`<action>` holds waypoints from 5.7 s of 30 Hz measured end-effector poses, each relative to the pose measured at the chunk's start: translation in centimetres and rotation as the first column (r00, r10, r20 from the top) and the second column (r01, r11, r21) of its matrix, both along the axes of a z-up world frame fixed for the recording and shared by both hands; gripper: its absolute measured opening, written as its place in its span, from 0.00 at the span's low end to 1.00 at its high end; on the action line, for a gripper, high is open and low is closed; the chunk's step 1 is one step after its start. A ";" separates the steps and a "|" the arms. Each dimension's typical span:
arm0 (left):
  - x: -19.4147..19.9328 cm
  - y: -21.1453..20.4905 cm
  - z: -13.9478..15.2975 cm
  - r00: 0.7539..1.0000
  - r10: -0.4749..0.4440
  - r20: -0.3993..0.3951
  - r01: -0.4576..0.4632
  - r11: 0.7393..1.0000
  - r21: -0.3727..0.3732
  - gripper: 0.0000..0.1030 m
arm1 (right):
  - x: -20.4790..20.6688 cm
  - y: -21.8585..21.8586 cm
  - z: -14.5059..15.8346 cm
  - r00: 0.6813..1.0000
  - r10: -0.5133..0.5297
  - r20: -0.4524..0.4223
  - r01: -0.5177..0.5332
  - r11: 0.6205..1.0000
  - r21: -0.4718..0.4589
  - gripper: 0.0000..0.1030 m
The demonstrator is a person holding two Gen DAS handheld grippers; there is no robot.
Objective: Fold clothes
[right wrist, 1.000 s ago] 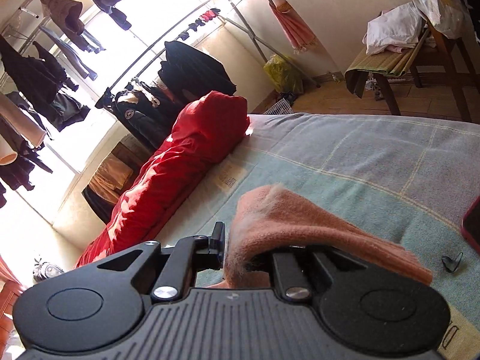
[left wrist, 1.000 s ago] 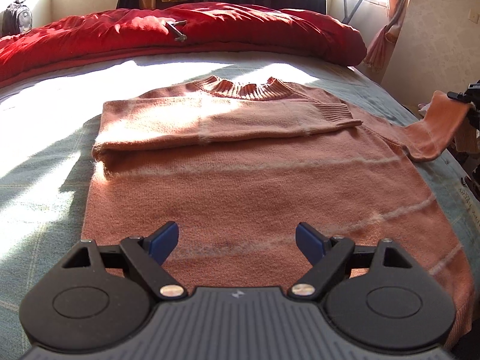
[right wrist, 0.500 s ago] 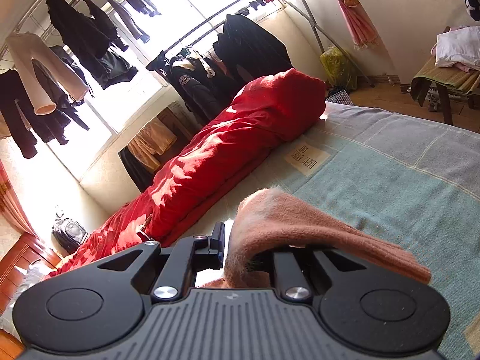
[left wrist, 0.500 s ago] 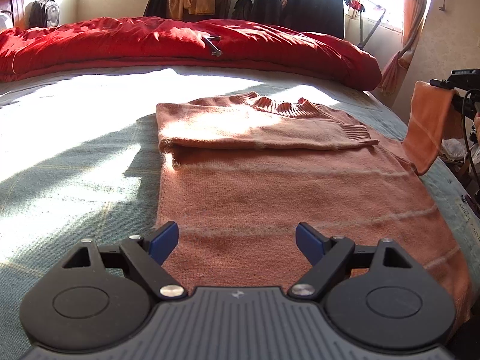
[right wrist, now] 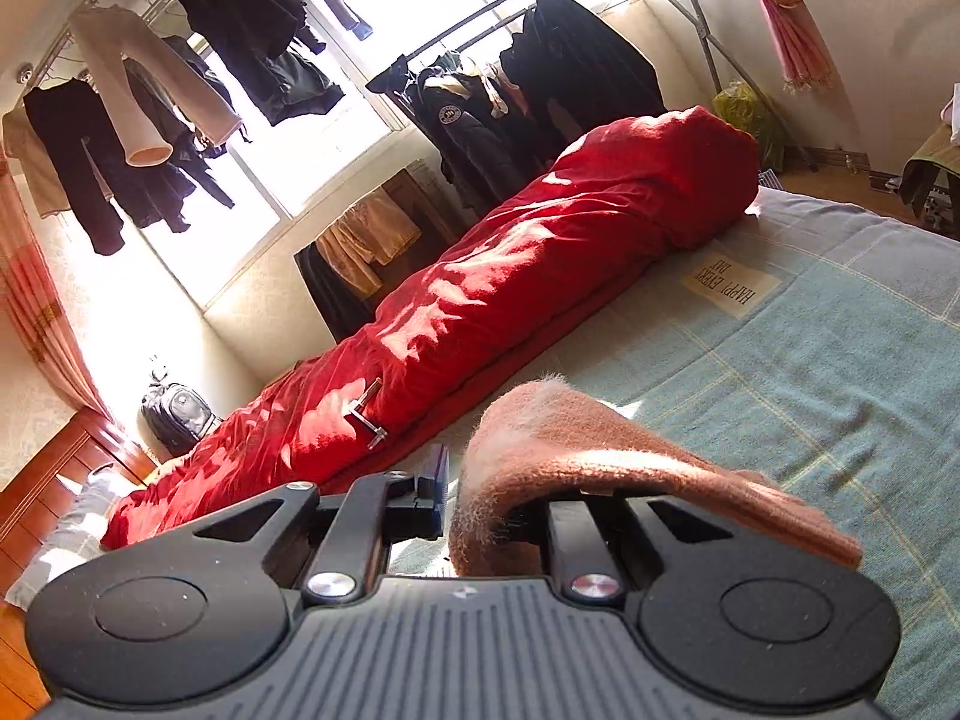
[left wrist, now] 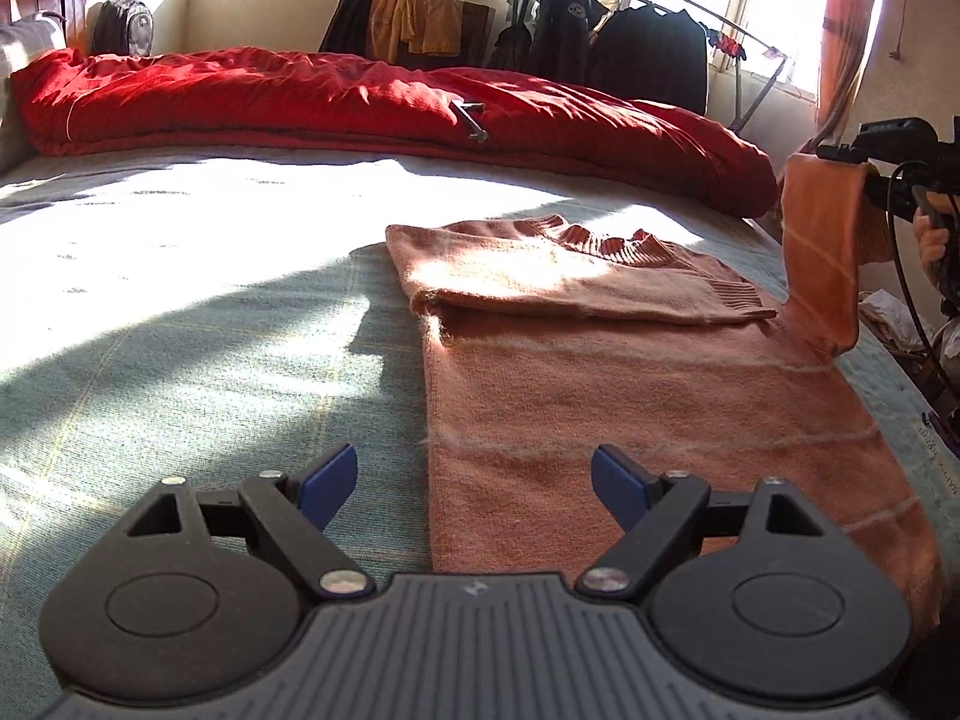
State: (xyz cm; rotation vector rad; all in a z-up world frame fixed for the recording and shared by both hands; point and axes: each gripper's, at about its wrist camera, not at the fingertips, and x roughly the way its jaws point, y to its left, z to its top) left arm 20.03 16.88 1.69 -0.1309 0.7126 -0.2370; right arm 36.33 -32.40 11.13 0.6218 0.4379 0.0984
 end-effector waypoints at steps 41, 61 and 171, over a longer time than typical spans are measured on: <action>-1.5 1.9 -1.2 0.999 0.043 -0.014 -0.043 0.999 0.000 0.83 | 3.6 25.5 -9.1 0.890 0.331 -0.314 -0.455 0.598 -0.659 0.24; -1.8 2.8 -1.5 0.997 0.079 -0.013 -0.079 0.996 -0.038 0.83 | 1.8 32.7 -13.2 0.837 0.312 -0.450 -0.464 -0.033 -0.885 0.71; 18.9 -4.1 -4.9 0.984 0.048 -0.169 -0.121 0.885 -0.449 0.80 | -9.1 -0.1 -8.9 0.936 0.118 -0.331 -0.236 0.908 -0.345 1.00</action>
